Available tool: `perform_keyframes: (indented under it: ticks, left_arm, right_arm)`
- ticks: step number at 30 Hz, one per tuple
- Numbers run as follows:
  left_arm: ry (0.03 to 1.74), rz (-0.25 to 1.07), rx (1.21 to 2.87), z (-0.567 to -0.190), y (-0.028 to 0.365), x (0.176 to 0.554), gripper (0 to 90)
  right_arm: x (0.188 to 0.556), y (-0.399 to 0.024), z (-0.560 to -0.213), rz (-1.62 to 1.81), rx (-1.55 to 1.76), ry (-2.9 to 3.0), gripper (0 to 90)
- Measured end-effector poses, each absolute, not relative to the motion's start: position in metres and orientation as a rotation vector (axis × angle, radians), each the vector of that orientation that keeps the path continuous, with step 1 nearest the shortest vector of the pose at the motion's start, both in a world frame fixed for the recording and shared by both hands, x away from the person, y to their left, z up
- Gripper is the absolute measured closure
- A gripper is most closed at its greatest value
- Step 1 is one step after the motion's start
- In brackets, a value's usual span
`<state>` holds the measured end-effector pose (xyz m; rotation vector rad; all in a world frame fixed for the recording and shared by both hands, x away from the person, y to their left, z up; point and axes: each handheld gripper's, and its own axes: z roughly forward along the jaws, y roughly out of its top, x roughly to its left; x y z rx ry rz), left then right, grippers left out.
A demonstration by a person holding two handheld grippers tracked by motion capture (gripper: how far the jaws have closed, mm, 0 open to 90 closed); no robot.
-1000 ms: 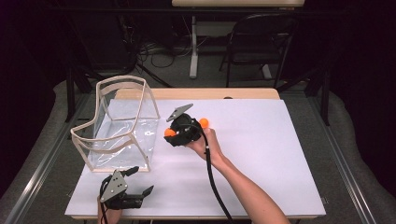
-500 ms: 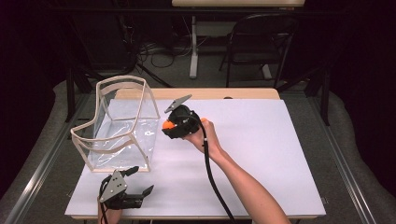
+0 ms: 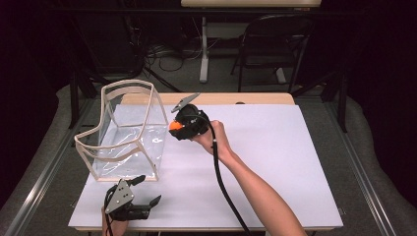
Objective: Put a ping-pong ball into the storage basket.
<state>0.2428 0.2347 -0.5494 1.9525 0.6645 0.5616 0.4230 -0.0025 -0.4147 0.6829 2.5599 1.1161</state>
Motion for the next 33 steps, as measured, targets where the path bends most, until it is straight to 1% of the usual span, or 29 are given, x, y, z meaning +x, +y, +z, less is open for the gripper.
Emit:
perform_keyframes:
  ticks: [11, 23, 33]
  left_arm:
    - [0.673, 0.575, 1.957, -0.55, 0.234, 0.244, 16.1]
    - [0.679, 0.564, 1.947, -0.551, 0.235, 0.245, 16.1]
    - [0.683, 0.563, 1.95, -0.55, 0.236, 0.245, 16.1]
  right_arm:
    - [0.429, 0.001, -0.403, 1.117, 0.679, 2.558, 50.6]
    - [0.433, 0.008, -0.398, 1.11, 0.676, 2.573, 50.6]
    - [0.437, 0.007, -0.386, 1.145, 0.688, 2.556, 50.6]
